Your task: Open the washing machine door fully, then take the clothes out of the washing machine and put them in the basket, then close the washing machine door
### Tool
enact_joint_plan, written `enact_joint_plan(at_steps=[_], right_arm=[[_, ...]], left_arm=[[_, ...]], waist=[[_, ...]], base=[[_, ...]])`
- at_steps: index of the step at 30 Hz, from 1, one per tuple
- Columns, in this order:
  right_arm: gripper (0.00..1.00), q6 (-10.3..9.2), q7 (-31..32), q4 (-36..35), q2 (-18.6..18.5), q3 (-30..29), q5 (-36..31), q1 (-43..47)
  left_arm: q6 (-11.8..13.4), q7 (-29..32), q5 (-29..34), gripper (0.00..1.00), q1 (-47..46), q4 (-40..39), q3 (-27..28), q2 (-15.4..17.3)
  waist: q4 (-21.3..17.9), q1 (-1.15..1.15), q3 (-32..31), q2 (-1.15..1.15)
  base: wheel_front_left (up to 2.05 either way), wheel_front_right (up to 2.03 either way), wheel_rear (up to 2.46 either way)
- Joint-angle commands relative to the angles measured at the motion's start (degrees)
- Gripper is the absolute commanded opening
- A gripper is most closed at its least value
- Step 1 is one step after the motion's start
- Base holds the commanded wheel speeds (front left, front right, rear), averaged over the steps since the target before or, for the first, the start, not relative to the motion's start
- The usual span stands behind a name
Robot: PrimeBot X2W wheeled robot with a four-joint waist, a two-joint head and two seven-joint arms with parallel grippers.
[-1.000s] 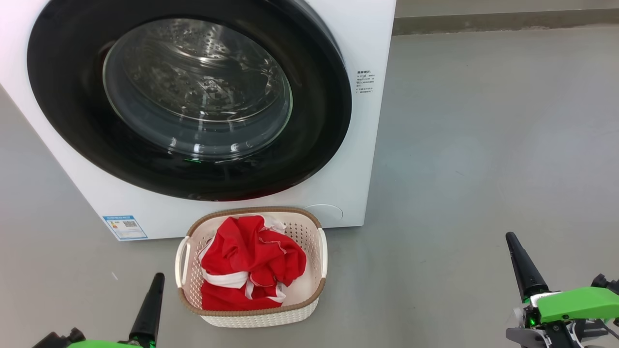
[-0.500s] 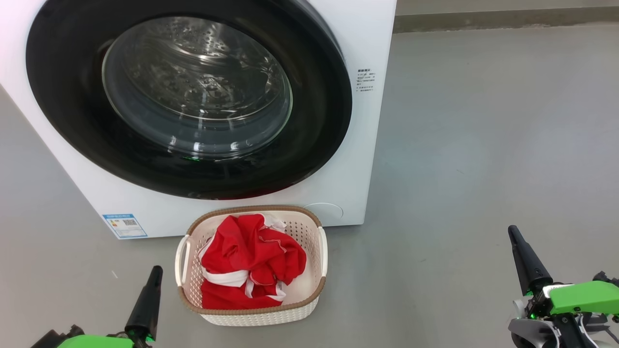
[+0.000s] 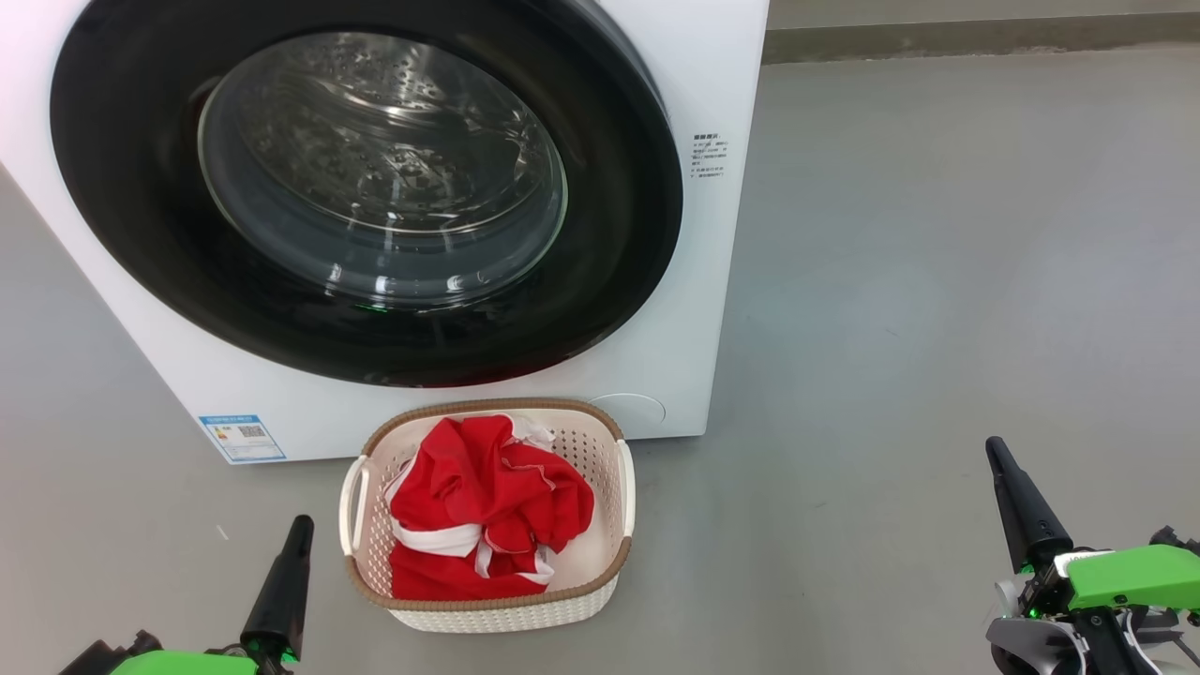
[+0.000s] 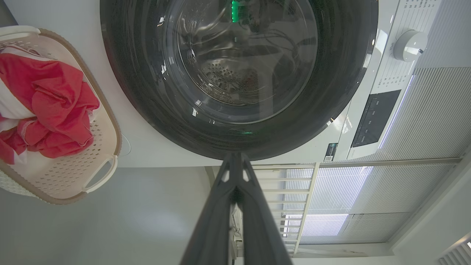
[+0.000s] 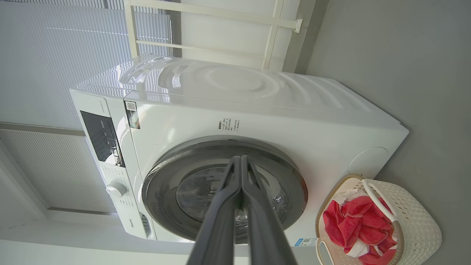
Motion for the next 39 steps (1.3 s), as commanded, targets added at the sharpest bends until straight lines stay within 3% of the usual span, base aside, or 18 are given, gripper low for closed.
enact_joint_plan(at_steps=[1, 39], right_arm=[[0.0, -0.04, 0.2, -1.4, -0.63, 1.02, 0.1, -2.61], [0.0, -0.04, 0.52, -1.38, -0.35, 0.62, -0.23, -2.65]], left_arm=[[-0.41, 0.5, -0.6, 0.0, -2.33, -1.14, 2.06, 0.96], [-0.41, 0.71, -0.38, 0.0, -2.35, -1.14, 2.32, 0.78]], waist=[[0.0, 0.0, 0.0, 0.0], [0.0, 0.0, 0.0, 0.0]], base=[[0.0, 0.0, 0.0], [0.0, 0.0, 0.0]])
